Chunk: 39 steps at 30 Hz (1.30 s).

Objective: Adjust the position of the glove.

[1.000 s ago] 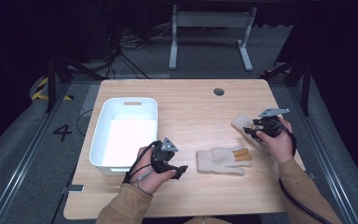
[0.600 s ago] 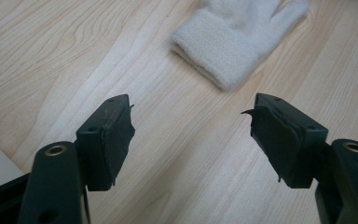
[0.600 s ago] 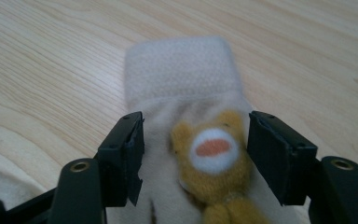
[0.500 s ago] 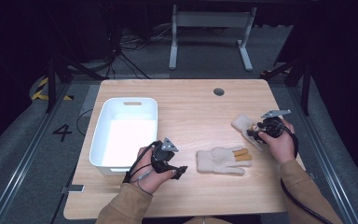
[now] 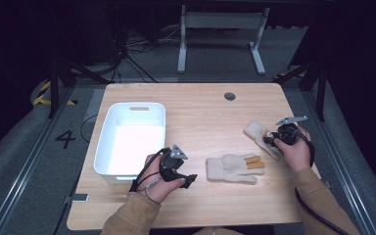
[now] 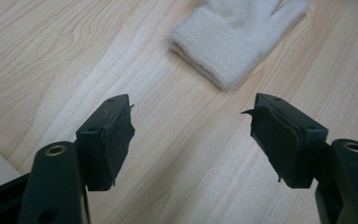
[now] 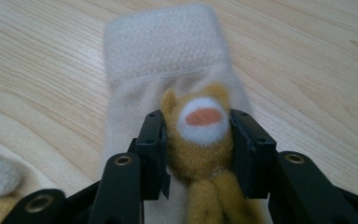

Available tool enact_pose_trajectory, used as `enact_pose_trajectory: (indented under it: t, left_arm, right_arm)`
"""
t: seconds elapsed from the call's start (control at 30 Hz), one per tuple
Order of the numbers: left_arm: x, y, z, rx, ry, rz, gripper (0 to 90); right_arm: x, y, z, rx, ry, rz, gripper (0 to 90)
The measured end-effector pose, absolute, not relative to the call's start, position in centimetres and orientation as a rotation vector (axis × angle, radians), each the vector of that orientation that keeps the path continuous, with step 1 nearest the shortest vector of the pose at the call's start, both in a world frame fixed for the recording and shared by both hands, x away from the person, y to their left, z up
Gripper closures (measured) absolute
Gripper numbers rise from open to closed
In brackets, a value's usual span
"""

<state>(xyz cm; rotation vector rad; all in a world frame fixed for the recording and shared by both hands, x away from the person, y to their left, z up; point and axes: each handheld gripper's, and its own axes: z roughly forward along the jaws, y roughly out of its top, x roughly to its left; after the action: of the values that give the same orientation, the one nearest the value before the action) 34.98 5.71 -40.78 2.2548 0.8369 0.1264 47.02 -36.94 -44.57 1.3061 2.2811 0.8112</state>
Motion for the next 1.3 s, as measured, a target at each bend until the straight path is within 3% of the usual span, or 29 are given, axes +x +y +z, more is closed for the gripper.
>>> enact_pose_trajectory:
  t: [0.6,1.3]
  left_arm:
    - [35.1,5.5,-40.9,2.263,0.829,0.121,30.2]
    - [35.3,5.2,-40.9,2.267,0.824,0.115,30.5]
  right_arm:
    - [46.2,-36.6,-42.2,1.201,2.26,0.858,62.2]
    - [42.8,-33.0,-36.6,0.953,2.38,1.08,62.1]
